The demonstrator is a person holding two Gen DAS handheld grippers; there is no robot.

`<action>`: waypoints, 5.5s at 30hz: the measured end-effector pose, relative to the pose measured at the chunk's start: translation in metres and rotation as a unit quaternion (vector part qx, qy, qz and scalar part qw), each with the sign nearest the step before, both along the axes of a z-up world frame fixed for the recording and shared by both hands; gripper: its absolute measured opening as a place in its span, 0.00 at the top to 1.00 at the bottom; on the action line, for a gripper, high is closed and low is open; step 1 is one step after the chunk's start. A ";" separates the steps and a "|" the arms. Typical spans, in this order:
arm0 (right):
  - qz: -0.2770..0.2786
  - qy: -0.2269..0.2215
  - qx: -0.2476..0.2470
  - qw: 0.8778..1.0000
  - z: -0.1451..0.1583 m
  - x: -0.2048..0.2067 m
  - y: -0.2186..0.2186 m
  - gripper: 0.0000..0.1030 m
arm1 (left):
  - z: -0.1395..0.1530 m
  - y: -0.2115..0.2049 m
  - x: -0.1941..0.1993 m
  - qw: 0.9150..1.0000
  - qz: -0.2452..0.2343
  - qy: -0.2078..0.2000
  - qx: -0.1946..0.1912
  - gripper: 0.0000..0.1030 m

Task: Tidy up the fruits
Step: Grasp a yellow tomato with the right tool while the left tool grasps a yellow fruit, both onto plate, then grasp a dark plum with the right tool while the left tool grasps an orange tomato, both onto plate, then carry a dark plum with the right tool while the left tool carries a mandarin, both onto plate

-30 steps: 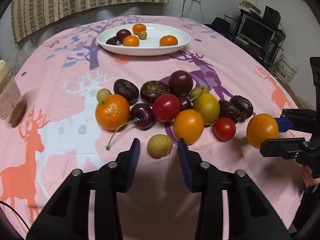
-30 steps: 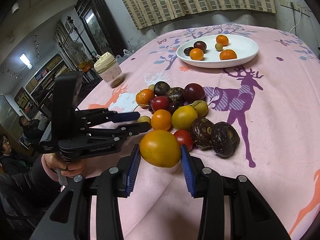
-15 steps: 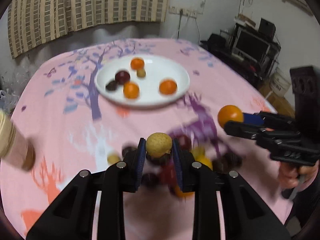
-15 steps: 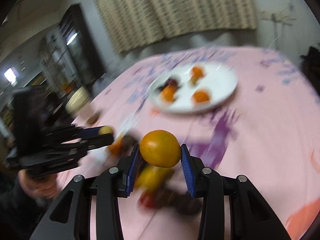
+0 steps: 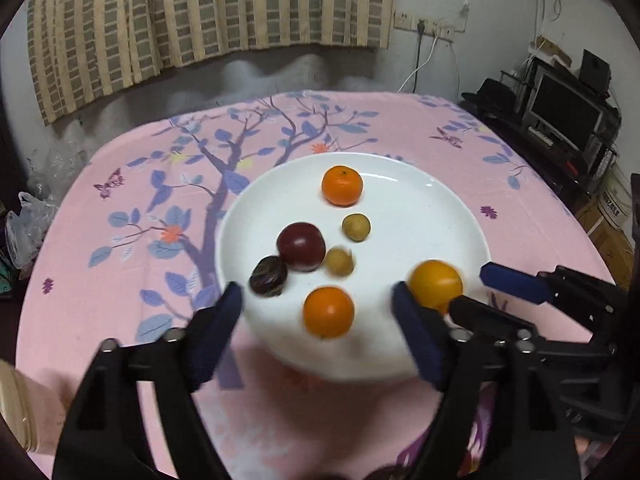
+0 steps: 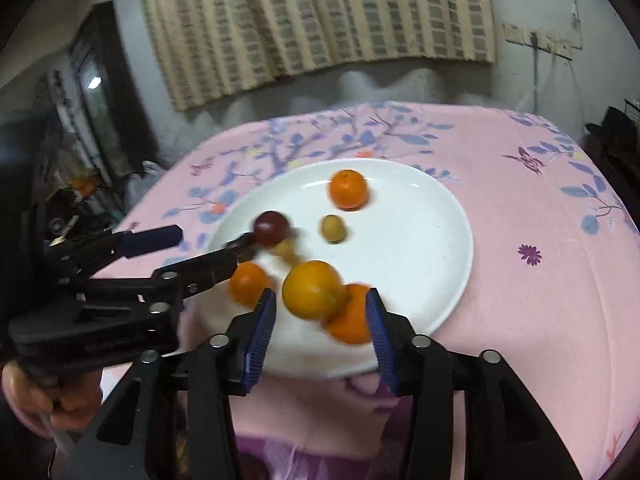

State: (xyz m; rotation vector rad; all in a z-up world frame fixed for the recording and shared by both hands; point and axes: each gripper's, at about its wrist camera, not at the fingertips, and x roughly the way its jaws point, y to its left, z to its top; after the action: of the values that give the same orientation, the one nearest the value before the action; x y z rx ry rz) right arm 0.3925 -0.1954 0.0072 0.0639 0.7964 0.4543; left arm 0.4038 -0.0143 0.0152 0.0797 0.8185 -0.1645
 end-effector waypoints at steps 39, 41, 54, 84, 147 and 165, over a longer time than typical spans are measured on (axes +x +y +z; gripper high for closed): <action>0.227 0.000 -0.049 0.973 -0.008 -0.145 -0.072 0.61 | -0.062 -0.002 -0.201 0.986 -0.145 0.060 -0.063 0.48; 0.208 -0.015 -0.027 0.978 0.002 -0.143 -0.080 0.61 | -0.067 -0.011 -0.196 0.986 -0.146 0.067 -0.051 0.48; 0.199 -0.023 0.009 0.980 0.011 -0.146 -0.079 0.61 | -0.070 -0.023 -0.182 0.986 -0.125 0.085 -0.064 0.68; 0.101 0.044 0.004 0.994 -0.013 -0.120 -0.030 0.41 | -0.026 0.035 -0.157 0.999 0.017 -0.032 -0.028 0.04; -0.012 -0.003 0.087 0.996 0.005 -0.013 -0.028 0.58 | -0.001 -0.011 0.016 0.998 -0.001 0.011 -0.066 0.57; 0.070 0.042 -0.019 0.996 -0.016 -0.150 0.001 0.41 | -0.021 0.060 -0.177 0.994 0.055 -0.007 -0.095 0.07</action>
State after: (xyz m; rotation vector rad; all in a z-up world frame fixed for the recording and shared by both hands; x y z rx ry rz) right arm 0.2422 -0.1945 -0.0085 -0.0090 0.8951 0.5718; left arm 0.2268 0.0461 -0.0062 -0.1435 0.7878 -0.1380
